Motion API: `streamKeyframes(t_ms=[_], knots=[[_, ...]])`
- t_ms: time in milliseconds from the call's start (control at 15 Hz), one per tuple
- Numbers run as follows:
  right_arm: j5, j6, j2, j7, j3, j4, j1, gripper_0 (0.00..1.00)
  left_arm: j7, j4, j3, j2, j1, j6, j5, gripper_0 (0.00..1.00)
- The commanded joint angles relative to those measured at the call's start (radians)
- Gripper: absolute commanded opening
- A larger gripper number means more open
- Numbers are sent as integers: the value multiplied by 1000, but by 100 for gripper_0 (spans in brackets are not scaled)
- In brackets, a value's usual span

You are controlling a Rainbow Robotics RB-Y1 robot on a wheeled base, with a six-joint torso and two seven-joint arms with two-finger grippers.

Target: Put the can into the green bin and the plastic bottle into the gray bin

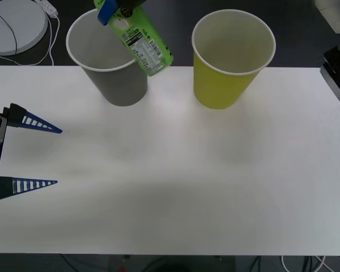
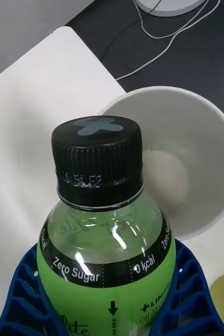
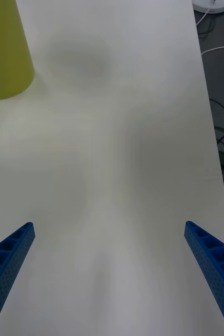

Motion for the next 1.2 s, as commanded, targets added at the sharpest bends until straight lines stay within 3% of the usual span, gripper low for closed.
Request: streamKeyframes(t_ms=[67, 533, 1200], knots=[[27, 2, 43, 0, -2, 86, -39, 0, 0, 0, 0, 0, 0, 0, 0, 100], [94, 106, 137, 0, -10, 281, -109, 0, 0, 0, 0, 0, 0, 0, 0, 100], [109, 275, 210, 1, -11, 449, -164, 0, 0, 0, 0, 0, 0, 0, 0, 100]])
